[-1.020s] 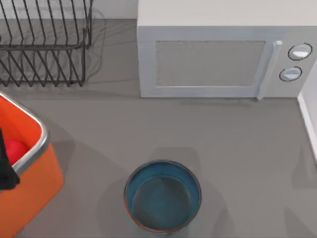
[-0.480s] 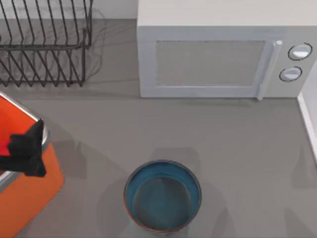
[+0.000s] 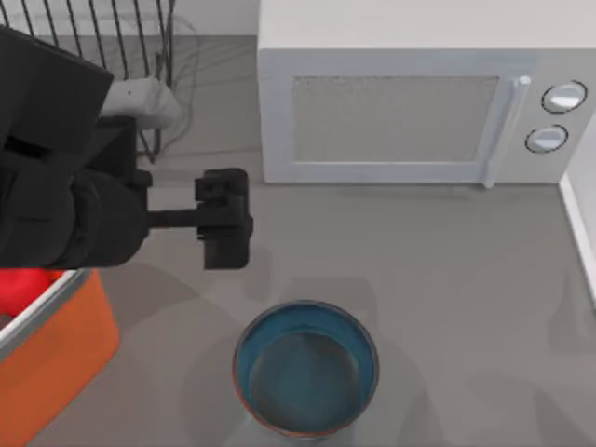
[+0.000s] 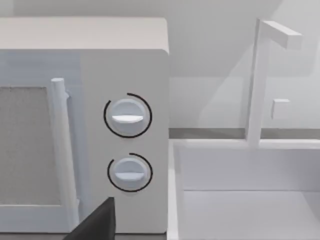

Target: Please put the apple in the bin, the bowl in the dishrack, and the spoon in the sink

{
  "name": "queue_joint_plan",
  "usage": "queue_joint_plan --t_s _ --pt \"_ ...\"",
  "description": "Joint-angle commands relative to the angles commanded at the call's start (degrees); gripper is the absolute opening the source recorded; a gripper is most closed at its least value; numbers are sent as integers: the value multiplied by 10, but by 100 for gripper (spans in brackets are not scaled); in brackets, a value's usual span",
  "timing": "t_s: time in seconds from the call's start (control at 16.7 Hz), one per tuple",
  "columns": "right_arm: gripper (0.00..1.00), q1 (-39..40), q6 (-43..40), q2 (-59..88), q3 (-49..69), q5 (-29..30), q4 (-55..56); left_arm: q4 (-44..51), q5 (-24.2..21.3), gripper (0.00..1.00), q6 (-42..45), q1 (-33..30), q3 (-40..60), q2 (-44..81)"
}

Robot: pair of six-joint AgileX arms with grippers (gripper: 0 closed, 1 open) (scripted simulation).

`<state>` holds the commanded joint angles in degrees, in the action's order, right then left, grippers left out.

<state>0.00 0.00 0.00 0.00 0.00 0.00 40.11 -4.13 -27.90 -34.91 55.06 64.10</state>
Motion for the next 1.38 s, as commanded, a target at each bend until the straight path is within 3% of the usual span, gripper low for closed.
queue_joint_plan --t_s 0.36,0.72,0.96,1.38 --pt "100 0 0 0 0 0 0 196 16 100 -148 -133 264 286" --pt "100 0 0 0 0 0 0 324 35 100 -251 -207 447 491" --pt "100 0 0 0 0 0 0 355 40 100 -278 -225 502 553" --pt "100 0 0 0 0 0 0 354 39 100 -279 -223 502 556"
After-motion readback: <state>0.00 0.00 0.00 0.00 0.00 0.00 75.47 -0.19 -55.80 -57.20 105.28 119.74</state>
